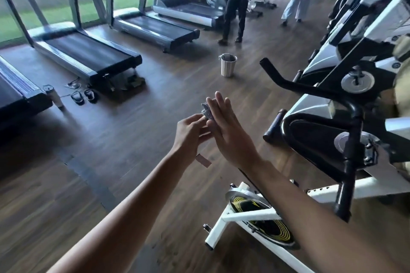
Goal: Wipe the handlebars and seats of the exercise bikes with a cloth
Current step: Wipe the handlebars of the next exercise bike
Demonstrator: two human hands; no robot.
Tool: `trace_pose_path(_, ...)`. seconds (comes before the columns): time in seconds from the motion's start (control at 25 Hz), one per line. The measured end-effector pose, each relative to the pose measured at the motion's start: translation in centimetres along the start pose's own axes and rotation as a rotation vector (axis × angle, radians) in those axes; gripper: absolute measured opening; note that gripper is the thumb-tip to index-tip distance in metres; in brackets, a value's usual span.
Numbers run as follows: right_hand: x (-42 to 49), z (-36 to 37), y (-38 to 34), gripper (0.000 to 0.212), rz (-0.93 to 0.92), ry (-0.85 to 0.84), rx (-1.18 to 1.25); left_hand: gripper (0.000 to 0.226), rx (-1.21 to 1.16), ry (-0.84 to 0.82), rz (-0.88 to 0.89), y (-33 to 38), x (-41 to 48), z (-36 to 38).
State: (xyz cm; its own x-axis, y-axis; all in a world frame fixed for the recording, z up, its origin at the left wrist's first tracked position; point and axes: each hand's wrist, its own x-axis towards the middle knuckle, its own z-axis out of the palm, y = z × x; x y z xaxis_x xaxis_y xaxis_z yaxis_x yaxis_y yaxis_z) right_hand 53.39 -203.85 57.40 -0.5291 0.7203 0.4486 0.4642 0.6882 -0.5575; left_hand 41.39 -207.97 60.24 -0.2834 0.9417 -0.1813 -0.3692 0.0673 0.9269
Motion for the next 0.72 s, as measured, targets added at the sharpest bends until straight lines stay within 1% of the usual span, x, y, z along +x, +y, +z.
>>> trace_pose_path(0.16,1.2,0.5,-0.9,0.052,0.061,0.025,-0.022,0.013,-0.018,-0.050,-0.027,-0.2,0.4,-0.7)
trace_pose_path(0.2,0.6,0.4,-0.8,0.055,0.059,0.013,-0.014,0.013,-0.030,-0.061,-0.038,-0.3,0.5,-0.8)
trace_pose_path(0.28,-1.6,-0.5,0.0,0.069,0.054,-0.062,-0.039,0.014,-0.055,-0.068,-0.049,-0.5,0.7,-1.0)
trace_pose_path(0.36,-2.9,-1.0,0.2,0.078,0.103,-0.143,-0.081,0.015,-0.061,-0.073,-0.059,-0.6,0.7,-1.0)
trace_pose_path(0.4,-2.5,-1.0,0.0,0.076,0.111,-0.133,-0.082,0.015,-0.069,-0.078,-0.064,-0.6,0.7,-0.9)
trace_pose_path(0.48,-1.0,-0.6,-1.0,0.066,0.088,-0.065,-0.030,0.015,-0.096,-0.084,-0.080,-0.6,0.7,-0.9)
trace_pose_path(0.56,-0.9,-0.7,-1.2,0.060,0.072,-0.047,0.015,0.016,-0.117,-0.088,-0.096,-0.5,0.7,-0.9)
trace_pose_path(0.6,-1.6,-1.0,-0.8,0.063,0.075,-0.070,0.006,0.017,-0.120,-0.087,-0.103,-0.5,0.7,-0.9)
trace_pose_path(0.72,-3.8,-1.7,0.0,0.071,0.152,-0.191,-0.136,0.018,-0.139,-0.076,-0.112,-0.7,0.8,-0.9)
